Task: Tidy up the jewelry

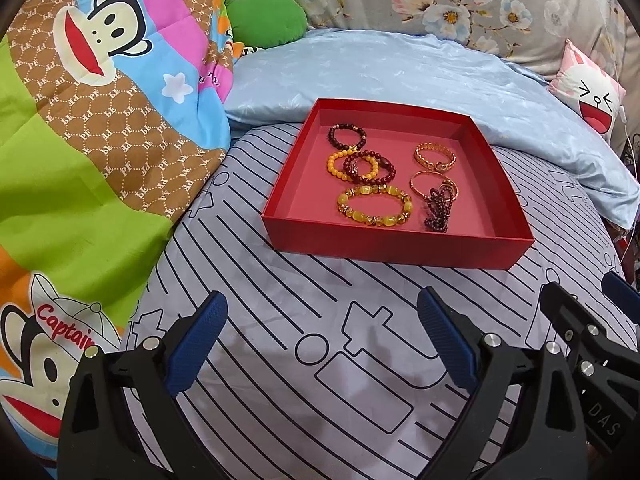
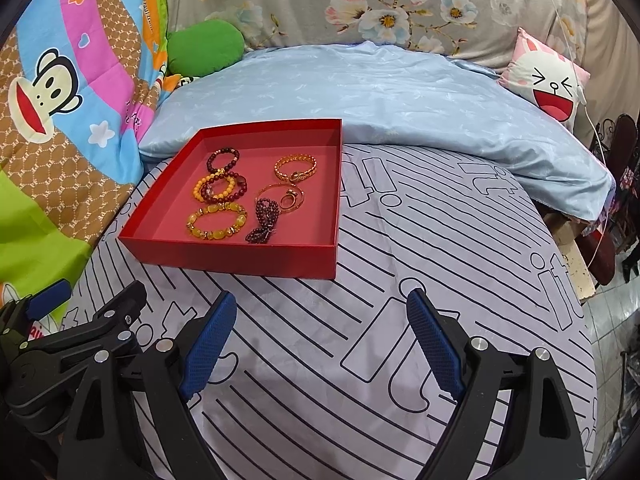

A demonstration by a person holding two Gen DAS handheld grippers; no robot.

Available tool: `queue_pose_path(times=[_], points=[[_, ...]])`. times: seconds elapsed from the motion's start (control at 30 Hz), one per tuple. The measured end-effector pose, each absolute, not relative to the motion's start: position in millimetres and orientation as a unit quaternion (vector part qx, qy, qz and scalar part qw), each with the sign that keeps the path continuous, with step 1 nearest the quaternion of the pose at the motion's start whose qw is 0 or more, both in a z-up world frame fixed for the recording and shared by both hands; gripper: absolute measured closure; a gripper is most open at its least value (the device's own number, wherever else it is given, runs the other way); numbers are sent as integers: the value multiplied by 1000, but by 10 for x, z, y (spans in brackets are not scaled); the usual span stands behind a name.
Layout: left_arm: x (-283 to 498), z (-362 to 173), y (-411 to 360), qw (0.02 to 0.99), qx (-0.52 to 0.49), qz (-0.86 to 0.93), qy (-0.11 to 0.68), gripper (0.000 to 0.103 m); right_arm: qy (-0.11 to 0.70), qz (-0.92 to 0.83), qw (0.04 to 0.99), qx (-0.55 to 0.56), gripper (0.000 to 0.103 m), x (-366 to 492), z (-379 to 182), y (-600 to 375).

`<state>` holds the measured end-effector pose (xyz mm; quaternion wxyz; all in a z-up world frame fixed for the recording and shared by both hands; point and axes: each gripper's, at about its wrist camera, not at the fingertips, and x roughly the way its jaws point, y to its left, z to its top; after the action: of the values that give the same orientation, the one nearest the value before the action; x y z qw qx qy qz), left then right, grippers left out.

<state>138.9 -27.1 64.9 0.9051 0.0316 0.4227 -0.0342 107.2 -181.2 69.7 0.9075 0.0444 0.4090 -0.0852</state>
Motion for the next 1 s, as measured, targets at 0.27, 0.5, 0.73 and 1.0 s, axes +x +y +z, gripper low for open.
queue_pose_path(times=[0.27,0.5,0.73,1.0], points=[[1407,621,-264,902,30,-34,429,12,411,-84,907,45,19,1071,678,-1820],[1407,622,-262,902,30,-34,429,12,411,-85,907,44,19,1073,676,-1815],[1410,619,-251,902,30,-33,430,12,411,-85,907,44,19,1073,679,-1818],[1412,619,-251,902,31,-33,429,12,411,-84,907,45,19,1074,680,-1820]])
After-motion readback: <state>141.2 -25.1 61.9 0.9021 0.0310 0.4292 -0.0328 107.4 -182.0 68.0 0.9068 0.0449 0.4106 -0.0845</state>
